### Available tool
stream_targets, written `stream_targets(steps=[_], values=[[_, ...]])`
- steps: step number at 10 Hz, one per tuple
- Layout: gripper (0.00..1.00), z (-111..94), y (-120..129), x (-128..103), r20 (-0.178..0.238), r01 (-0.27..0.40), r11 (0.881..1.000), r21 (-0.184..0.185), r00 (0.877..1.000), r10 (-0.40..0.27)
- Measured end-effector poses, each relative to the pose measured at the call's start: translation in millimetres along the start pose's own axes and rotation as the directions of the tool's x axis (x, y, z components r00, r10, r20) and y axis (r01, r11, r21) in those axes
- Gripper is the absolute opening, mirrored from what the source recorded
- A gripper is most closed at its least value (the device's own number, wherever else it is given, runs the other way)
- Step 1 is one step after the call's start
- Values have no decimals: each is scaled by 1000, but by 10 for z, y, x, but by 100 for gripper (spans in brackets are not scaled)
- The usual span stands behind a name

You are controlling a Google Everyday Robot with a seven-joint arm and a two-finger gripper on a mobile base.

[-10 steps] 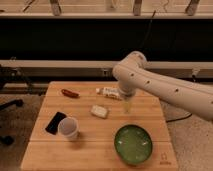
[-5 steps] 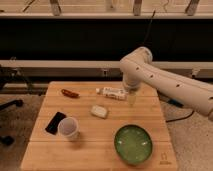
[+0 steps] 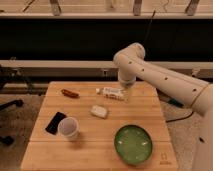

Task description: Move the arm in a circular motion

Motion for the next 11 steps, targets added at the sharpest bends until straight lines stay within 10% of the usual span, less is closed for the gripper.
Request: stream_targets(steps=[5, 11], values=[[80, 197, -251, 684, -32, -118, 992, -35, 993, 117], [80, 26, 467, 1226, -79, -271, 961, -53, 961, 266]])
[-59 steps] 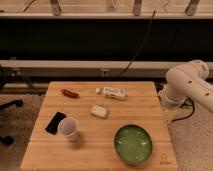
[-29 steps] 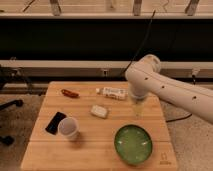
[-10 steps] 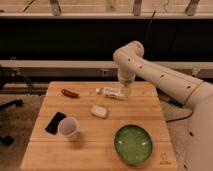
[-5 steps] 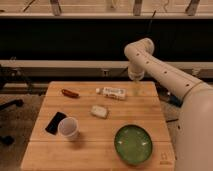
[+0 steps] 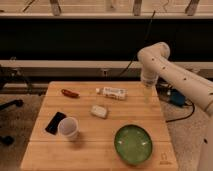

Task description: Move the arm in a circular motion

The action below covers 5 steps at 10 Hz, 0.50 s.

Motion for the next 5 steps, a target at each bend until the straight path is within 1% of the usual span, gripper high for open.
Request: stream_targets(steps=[2, 3, 5], values=[[80, -68, 283, 114, -10, -22, 1000, -11, 1000, 22], [80, -111, 482, 181, -19, -32, 999, -19, 999, 32], [80, -168, 778, 241, -20, -48, 998, -34, 999, 47]])
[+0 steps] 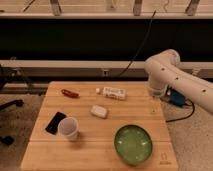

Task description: Move the arm in a circular motion

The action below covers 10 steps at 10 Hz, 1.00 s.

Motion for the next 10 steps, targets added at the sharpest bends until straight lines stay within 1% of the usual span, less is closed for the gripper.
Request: stream_targets(steps=[2, 4, 5, 6, 8, 10], values=[[80, -69, 413, 81, 7, -31, 999, -18, 1000, 31], [80, -181, 755, 58, 26, -54, 998, -28, 998, 55], [80, -262, 934, -53, 43, -53, 998, -31, 998, 54], [80, -318, 1019, -179, 57, -42, 999, -31, 997, 44], [80, -431, 1128, -608, 92, 6, 1000, -27, 996, -3], [80, -508, 1167, -1059, 126, 67, 998, -20, 990, -64]])
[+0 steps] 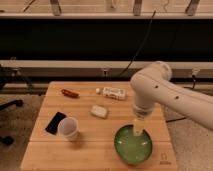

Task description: Move the arm in a circular motion

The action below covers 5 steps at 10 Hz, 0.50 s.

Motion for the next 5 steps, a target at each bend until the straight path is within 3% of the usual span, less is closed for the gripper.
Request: stream_targets(steps=[3, 5], values=[[80, -70, -79, -762, 50, 131, 991, 20, 990, -132], [80, -111, -261, -1232, 81, 245, 969, 45, 965, -248]])
